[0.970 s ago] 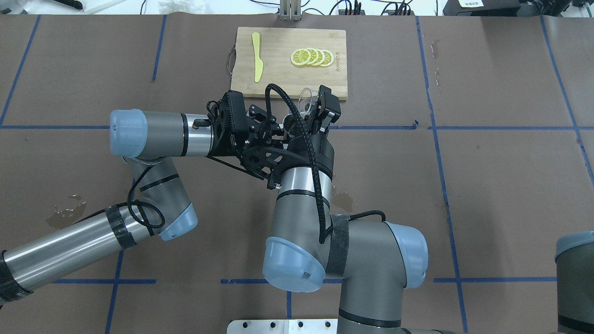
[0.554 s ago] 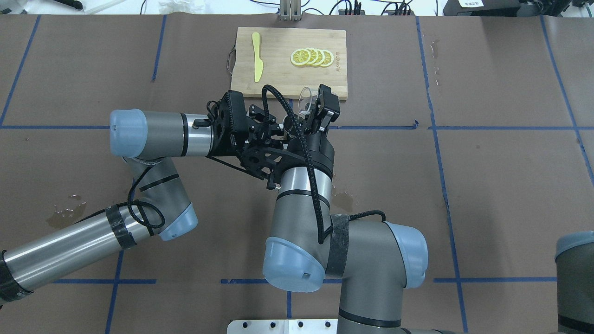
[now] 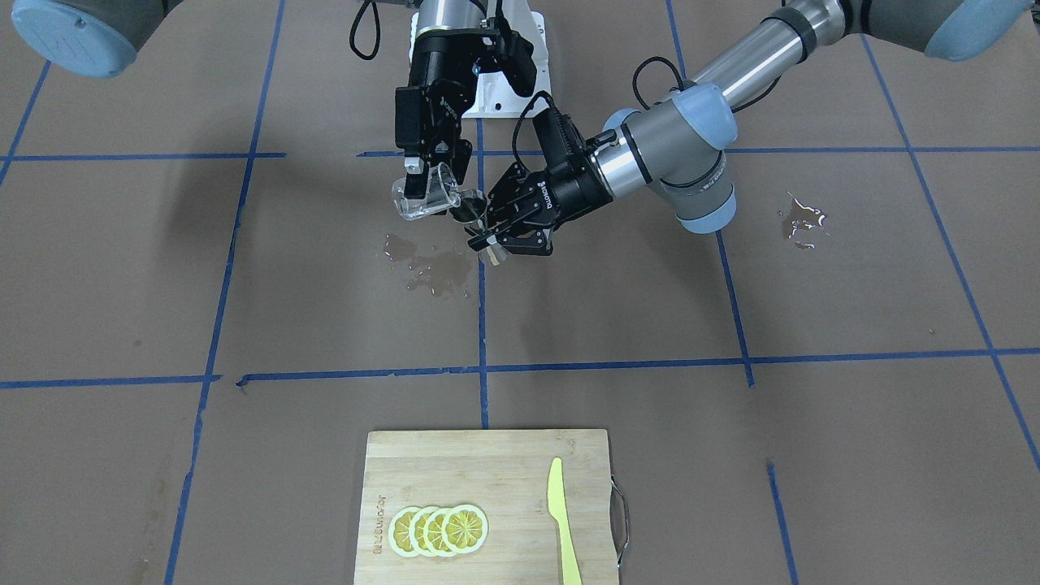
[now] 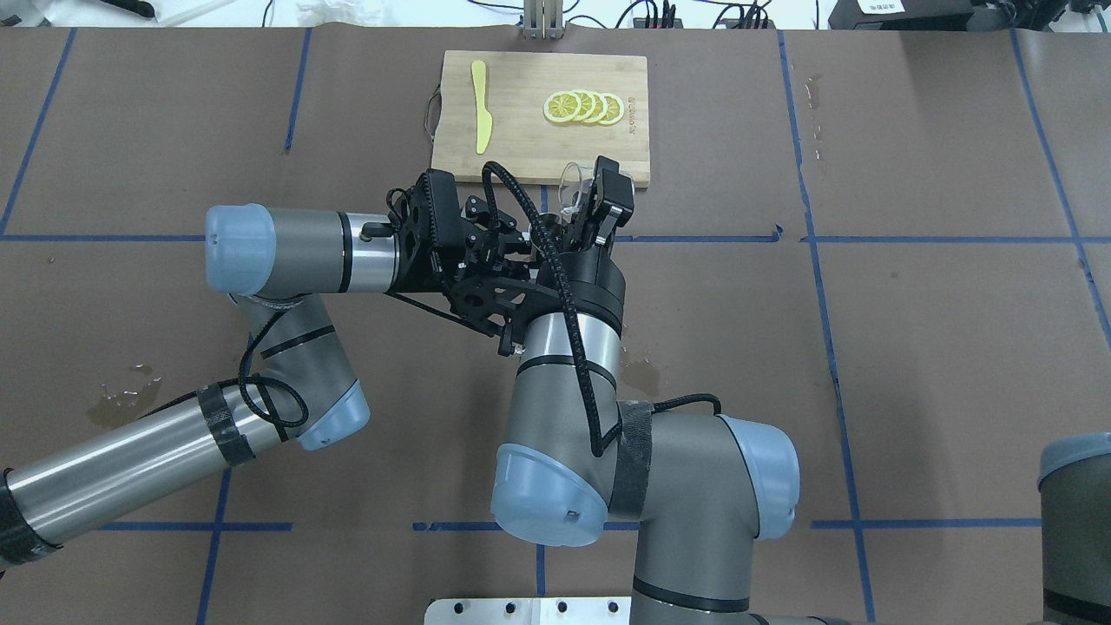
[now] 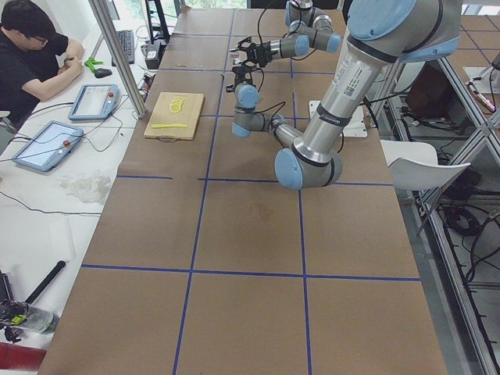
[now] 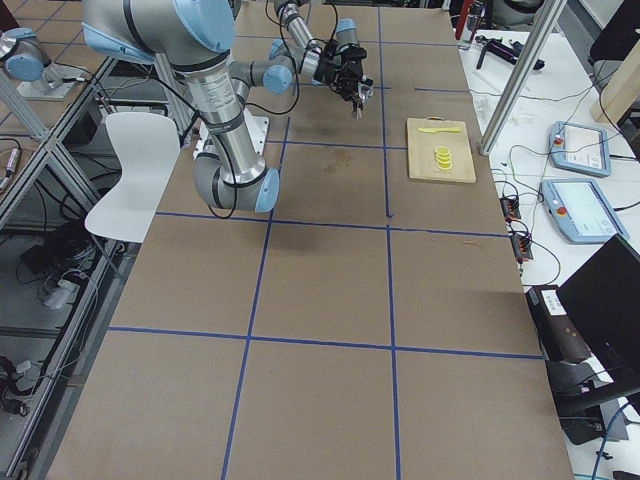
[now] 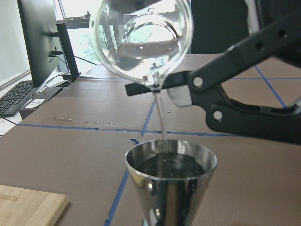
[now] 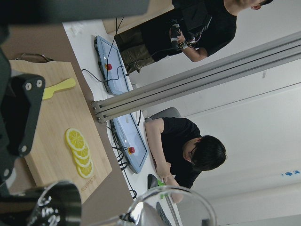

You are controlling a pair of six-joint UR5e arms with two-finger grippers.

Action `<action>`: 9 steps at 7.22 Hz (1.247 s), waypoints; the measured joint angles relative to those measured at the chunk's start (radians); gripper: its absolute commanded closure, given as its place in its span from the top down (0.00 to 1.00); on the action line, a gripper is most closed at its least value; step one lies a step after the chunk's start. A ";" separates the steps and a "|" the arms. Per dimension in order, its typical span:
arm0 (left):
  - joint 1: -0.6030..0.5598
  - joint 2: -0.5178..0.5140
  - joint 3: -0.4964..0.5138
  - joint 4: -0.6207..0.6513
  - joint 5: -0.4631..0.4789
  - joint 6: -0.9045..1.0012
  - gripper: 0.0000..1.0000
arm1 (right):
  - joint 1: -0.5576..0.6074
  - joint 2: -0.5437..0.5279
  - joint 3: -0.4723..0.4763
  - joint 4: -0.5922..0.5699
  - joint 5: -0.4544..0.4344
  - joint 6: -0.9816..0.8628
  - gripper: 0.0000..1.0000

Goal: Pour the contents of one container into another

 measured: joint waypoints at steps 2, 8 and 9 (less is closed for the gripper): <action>0.000 0.000 0.000 0.000 0.000 0.000 0.00 | 0.000 0.002 0.000 0.001 -0.003 -0.007 0.00; 0.000 0.000 -0.001 0.000 0.000 0.000 0.00 | 0.010 -0.048 0.069 0.219 0.054 0.083 0.00; 0.000 0.000 -0.001 0.000 0.000 0.000 0.00 | 0.010 -0.055 0.071 0.240 0.060 0.096 0.00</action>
